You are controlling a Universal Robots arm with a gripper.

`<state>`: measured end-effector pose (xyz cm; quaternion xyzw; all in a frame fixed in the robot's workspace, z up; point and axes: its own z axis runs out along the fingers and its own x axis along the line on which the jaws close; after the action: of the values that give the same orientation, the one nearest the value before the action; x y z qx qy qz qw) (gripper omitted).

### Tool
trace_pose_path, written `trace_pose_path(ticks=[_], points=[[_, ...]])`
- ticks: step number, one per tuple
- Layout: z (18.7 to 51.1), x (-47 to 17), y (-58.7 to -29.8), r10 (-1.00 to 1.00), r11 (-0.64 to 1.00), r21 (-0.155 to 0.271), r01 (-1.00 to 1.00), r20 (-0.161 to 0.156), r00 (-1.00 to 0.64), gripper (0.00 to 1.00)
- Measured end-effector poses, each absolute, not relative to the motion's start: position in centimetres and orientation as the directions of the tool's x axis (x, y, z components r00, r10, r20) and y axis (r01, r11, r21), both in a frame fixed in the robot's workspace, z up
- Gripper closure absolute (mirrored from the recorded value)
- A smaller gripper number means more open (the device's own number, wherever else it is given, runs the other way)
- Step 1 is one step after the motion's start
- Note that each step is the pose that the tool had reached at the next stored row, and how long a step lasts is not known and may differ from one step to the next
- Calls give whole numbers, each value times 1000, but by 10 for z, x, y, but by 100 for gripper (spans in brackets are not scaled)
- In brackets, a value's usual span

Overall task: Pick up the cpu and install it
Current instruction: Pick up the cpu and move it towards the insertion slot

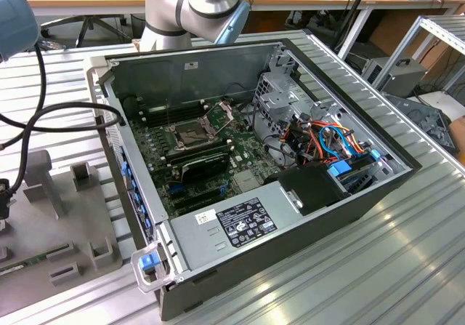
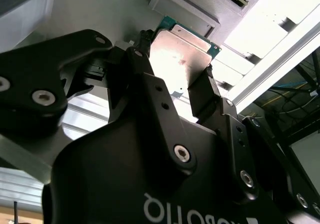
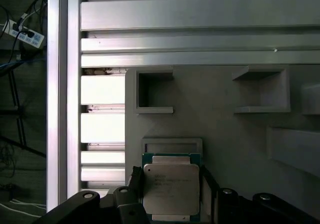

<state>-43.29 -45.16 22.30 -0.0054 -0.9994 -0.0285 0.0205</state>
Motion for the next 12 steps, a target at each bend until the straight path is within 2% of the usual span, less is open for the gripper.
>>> trace_pose_path(ticks=[12], points=[[227,-433,-452,9,998,59,12,41,-999,45]])
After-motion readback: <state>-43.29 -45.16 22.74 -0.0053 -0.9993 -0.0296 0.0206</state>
